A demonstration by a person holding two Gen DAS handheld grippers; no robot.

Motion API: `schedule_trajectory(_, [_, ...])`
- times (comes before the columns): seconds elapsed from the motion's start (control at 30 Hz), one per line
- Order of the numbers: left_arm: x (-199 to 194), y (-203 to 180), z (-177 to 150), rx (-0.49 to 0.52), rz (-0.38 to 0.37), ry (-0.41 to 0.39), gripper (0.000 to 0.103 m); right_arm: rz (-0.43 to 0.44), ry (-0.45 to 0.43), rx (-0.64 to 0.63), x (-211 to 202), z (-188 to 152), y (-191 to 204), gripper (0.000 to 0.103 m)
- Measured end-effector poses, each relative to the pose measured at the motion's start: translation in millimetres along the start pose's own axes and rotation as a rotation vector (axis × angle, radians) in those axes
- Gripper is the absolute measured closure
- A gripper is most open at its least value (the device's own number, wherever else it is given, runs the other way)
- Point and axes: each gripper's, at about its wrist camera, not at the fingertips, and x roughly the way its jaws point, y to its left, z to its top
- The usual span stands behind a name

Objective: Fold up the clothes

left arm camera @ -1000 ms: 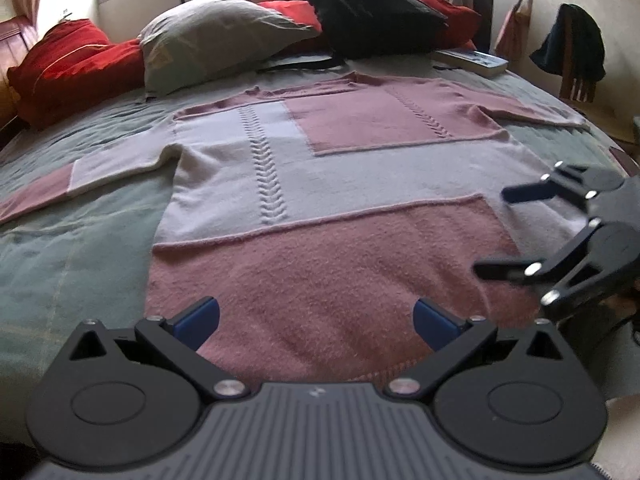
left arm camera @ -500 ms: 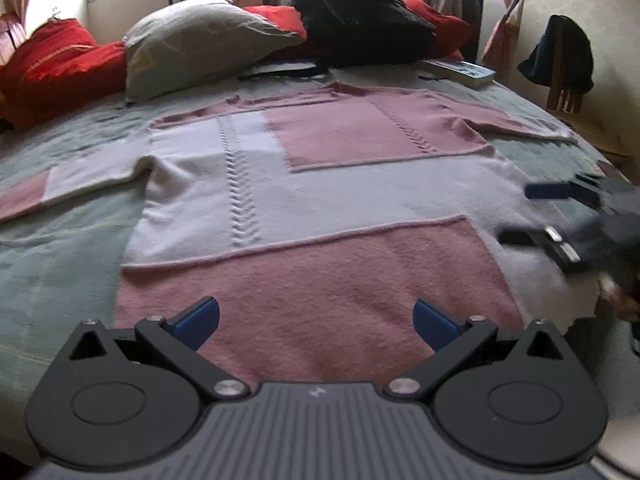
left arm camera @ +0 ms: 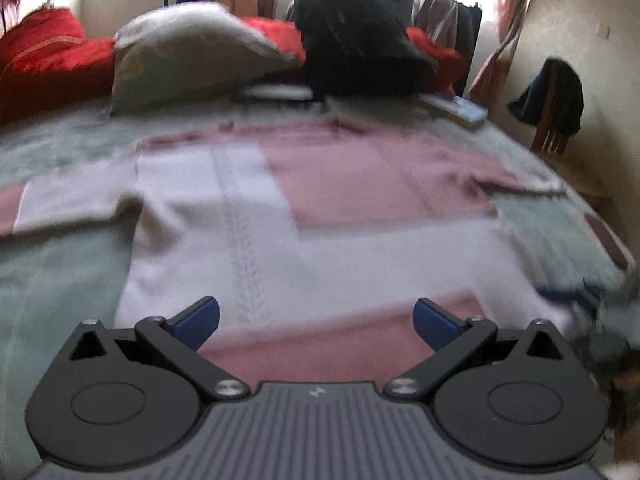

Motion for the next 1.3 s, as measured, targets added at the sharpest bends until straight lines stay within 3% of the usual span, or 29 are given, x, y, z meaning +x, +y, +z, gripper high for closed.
schedule_trajectory(0.2, [62,35,59,-0.076,-0.051,-0.018,0.001,0.001,0.003,-0.002,0,0,0,0.0])
schedule_trajectory(0.3, [100,55,72,-0.16,-0.095,0.035,0.001,0.004,0.005,-0.002,1,0,1,0.0])
schedule_trajectory(0.4, [128,84,67,-0.292,-0.071,0.107,0.001,0.012,0.005,-0.003,0,0,-1,0.0])
schedule_trajectory(0.5, [121,109,54,-0.35,-0.107,0.048,0.001,0.019,0.003,-0.005,1,0,-2,0.0])
schedule_trajectory(0.67, [106,122,53,-0.386,-0.057,0.047,0.001,0.02,-0.003,-0.009,1,-1,-2,0.0])
schedule_trajectory(0.77, [89,108,63,-0.342,-0.032,0.049,0.001,0.013,-0.004,-0.007,1,-1,-1,0.0])
schedule_trajectory(0.87, [72,90,73,-0.278,-0.048,0.094,0.001,0.005,-0.001,-0.006,1,0,1,0.0])
schedule_trajectory(0.97, [62,70,69,-0.199,-0.073,0.195,0.001,-0.006,0.0,-0.005,2,0,3,0.0])
schedule_trajectory(1.13, [56,60,30,-0.197,-0.086,0.324,0.001,-0.012,-0.003,-0.001,1,-1,4,0.0])
schedule_trajectory(1.2, [54,68,12,-0.234,-0.093,0.344,0.001,-0.013,-0.004,0.0,1,-1,4,0.0])
schedule_trajectory(1.3, [39,81,-1,-0.258,-0.076,0.275,0.001,-0.015,-0.005,0.002,1,-2,4,0.0])
